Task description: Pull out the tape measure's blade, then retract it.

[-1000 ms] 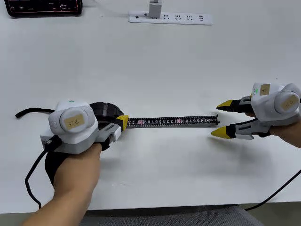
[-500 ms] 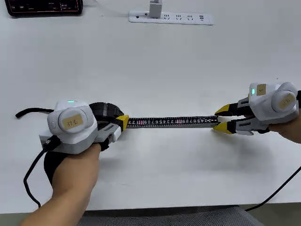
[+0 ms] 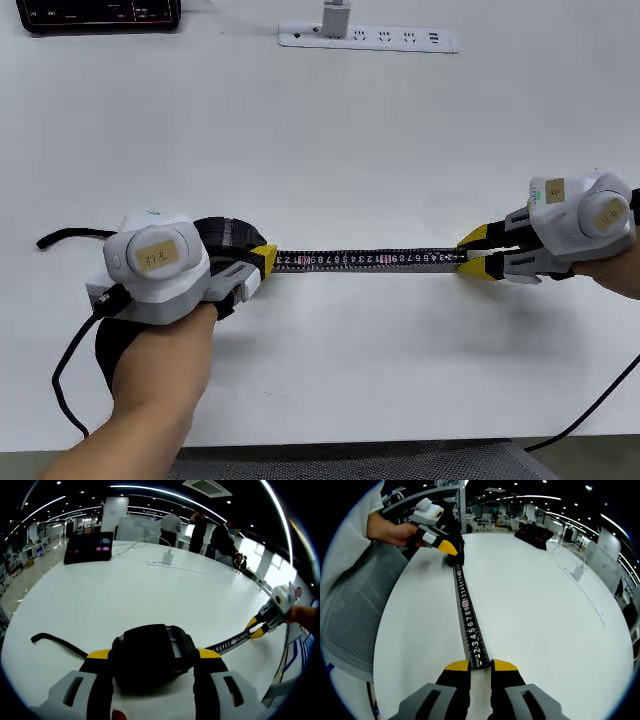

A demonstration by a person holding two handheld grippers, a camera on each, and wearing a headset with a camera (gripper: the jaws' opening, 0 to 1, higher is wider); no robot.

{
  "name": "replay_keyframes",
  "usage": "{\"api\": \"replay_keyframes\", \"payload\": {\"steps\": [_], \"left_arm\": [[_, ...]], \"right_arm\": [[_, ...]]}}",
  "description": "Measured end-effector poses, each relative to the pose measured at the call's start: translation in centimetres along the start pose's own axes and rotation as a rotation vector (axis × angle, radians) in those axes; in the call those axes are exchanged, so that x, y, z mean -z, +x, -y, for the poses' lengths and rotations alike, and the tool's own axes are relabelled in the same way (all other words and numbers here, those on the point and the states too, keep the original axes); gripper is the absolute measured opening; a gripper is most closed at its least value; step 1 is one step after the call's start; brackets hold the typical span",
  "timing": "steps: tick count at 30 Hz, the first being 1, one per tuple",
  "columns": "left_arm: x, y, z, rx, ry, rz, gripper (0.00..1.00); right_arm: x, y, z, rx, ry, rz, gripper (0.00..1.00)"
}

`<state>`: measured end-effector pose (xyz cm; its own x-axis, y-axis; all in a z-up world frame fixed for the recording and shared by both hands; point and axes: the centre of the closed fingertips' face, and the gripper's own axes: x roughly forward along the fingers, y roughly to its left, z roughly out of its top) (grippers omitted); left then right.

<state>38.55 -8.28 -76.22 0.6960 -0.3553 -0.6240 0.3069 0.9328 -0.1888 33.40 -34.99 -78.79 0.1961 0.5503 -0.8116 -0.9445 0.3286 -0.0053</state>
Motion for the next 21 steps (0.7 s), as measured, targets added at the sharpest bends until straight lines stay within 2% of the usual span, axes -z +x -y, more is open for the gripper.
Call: {"api": "replay_keyframes", "payload": {"steps": [10,21], "left_arm": [[0.02,0.05,-0.08,0.006,0.005,0.000,0.60],[0.14,0.00,-0.11,0.005,0.018,-0.021,0.57]], "right_arm": [[0.05,-0.05,0.07,0.004,-0.008,-0.006,0.10],[-0.04,0.01,-0.07,-0.001,0.002,-0.015,0.10]]}}
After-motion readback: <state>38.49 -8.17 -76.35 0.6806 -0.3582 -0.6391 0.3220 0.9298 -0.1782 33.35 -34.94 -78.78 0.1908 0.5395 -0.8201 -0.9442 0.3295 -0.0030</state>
